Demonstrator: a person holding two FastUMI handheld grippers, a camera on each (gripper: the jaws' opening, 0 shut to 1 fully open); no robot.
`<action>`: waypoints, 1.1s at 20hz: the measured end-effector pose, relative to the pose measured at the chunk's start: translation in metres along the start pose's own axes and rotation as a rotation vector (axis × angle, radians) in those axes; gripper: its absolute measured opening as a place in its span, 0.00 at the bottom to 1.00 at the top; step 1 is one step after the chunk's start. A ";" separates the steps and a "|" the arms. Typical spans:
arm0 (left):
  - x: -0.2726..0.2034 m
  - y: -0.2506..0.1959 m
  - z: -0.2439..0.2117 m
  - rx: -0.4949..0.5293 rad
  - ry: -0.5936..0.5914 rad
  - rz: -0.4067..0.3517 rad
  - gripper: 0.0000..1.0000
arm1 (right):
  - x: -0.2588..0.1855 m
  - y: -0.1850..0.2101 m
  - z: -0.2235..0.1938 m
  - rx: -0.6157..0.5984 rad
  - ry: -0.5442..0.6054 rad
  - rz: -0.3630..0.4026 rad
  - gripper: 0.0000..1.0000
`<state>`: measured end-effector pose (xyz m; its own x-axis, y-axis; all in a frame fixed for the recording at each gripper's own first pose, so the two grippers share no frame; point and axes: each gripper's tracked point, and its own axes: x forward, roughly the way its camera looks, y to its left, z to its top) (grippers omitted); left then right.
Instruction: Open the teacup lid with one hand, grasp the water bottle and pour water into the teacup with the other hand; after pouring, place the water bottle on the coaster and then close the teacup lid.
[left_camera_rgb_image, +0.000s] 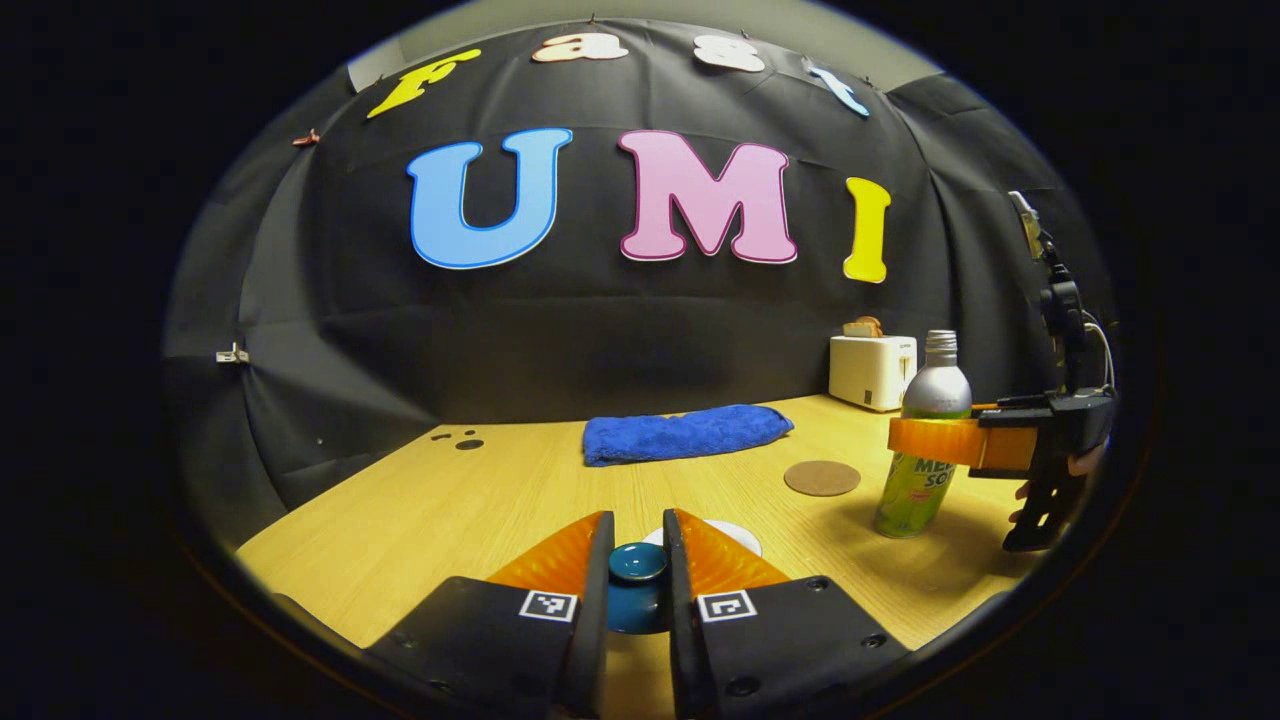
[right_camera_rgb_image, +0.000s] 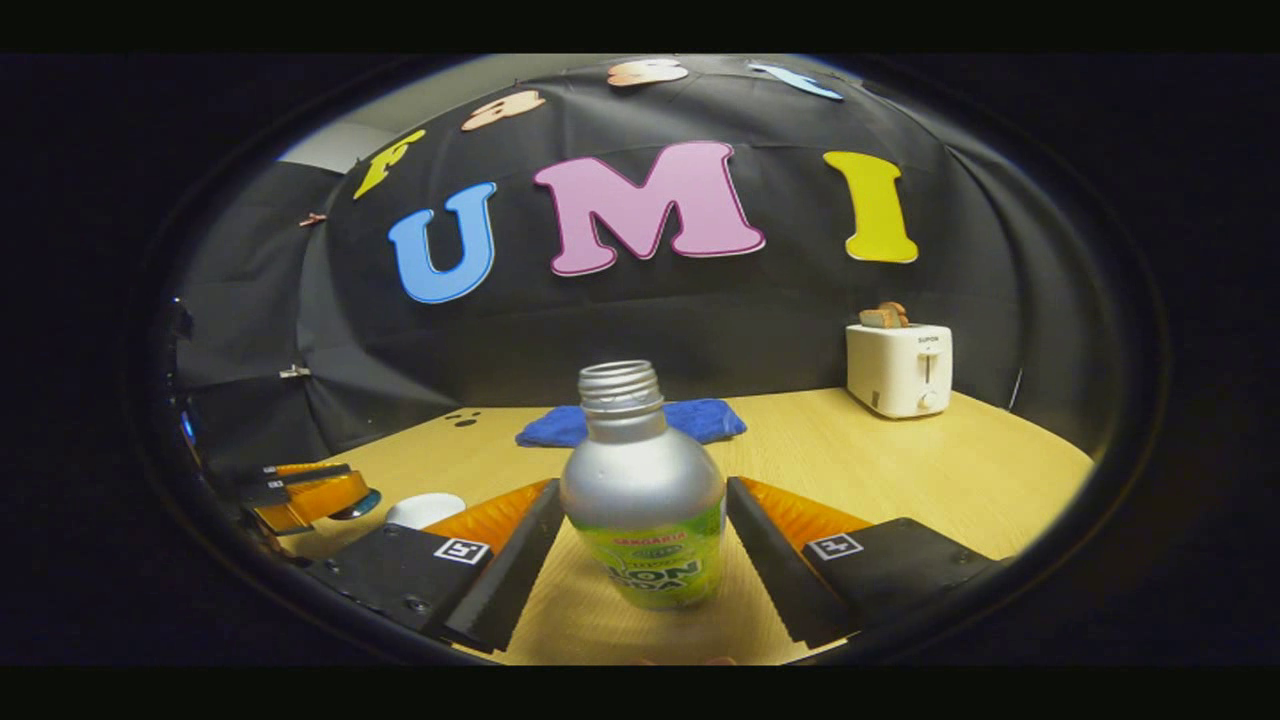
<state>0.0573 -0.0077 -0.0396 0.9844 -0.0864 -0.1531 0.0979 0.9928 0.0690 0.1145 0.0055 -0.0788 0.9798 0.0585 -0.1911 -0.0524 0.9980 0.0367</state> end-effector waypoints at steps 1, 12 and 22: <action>-0.001 0.002 -0.001 -0.003 0.001 0.000 0.30 | 0.002 -0.001 -0.001 -0.005 0.000 -0.009 0.99; -0.006 0.015 -0.011 -0.040 0.009 -0.011 0.30 | 0.015 0.004 0.002 -0.135 0.000 -0.056 0.81; -0.026 0.045 -0.004 -0.056 -0.031 0.025 0.30 | 0.029 0.042 0.024 -0.714 -0.028 -0.039 0.80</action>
<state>0.0358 0.0392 -0.0365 0.9906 -0.0637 -0.1212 0.0662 0.9977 0.0171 0.1458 0.0485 -0.0596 0.9877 0.0317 -0.1533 -0.1215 0.7730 -0.6226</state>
